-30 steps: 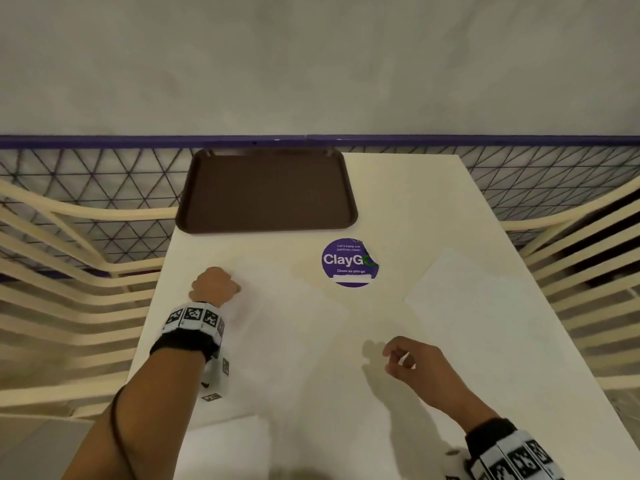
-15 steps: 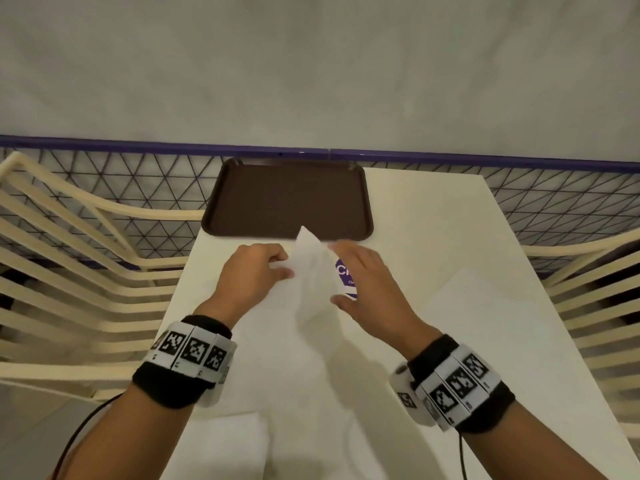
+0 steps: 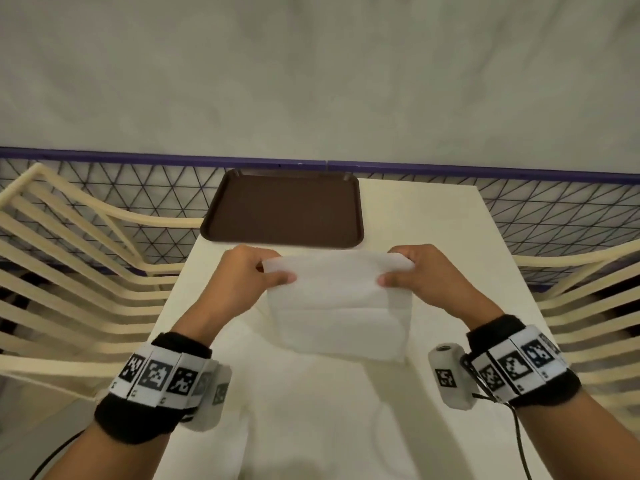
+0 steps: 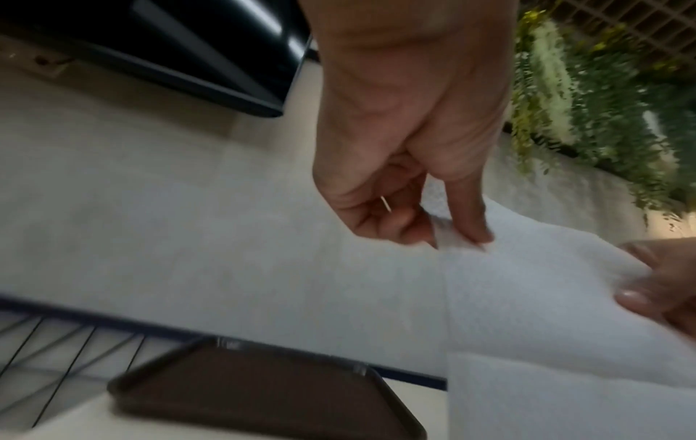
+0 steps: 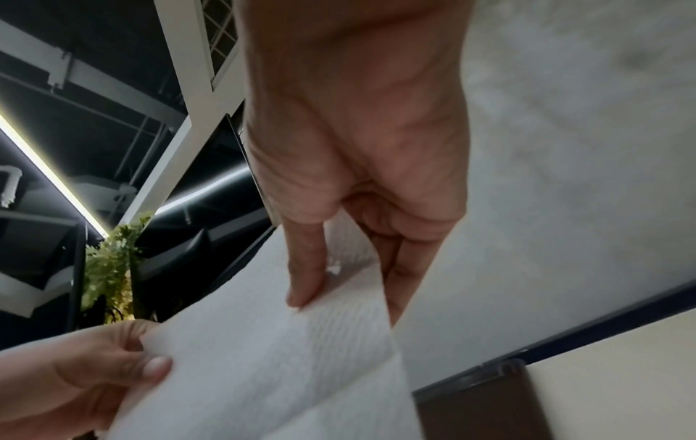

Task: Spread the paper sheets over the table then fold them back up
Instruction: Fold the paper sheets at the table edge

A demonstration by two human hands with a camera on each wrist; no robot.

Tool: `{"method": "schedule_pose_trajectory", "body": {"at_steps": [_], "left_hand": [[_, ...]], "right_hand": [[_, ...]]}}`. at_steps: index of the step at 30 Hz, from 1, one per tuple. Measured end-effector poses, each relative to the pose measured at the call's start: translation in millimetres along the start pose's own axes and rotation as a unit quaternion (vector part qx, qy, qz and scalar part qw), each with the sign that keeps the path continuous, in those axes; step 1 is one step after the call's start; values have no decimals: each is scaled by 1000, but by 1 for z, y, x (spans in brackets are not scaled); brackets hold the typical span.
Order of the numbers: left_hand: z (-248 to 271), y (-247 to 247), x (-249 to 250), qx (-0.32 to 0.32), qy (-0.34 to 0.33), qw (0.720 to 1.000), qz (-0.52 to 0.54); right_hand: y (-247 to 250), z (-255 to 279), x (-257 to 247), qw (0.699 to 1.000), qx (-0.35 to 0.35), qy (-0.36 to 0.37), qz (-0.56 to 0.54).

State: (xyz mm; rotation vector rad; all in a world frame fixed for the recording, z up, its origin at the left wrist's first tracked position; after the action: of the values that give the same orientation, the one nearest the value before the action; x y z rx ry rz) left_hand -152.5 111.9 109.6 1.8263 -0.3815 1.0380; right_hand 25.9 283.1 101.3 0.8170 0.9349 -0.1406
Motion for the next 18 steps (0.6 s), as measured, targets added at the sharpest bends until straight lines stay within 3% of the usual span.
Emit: {"method": "schedule_pose_trajectory", "body": {"at_steps": [4,7,10,18], "left_hand": [[20,-16,3,89,9,991,99],[46,-35,8,108,9,979,170],[82,-61,-1,74,31,978,192],[166,-143,-79,-64,179,964,185]], "right_hand": [[21,21,34,994,78,15,-71],[23,52,58,983,105,39,-143],[1,75,92,986,73,28,-146],[-74,99,185,992,-43,-57,-102]]}}
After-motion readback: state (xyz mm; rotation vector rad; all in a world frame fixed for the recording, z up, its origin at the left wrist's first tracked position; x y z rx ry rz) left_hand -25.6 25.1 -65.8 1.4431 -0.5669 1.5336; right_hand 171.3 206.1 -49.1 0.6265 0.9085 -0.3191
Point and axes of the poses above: each hand's wrist, its own z-axis away from the middle knuckle, its own y-axis out of the back of the hand, x = y × z, the point moved 10 cm from there along -z, towards the middle knuckle, and after that the axes turned 14 degrees about -y, right-handed, at the moved point
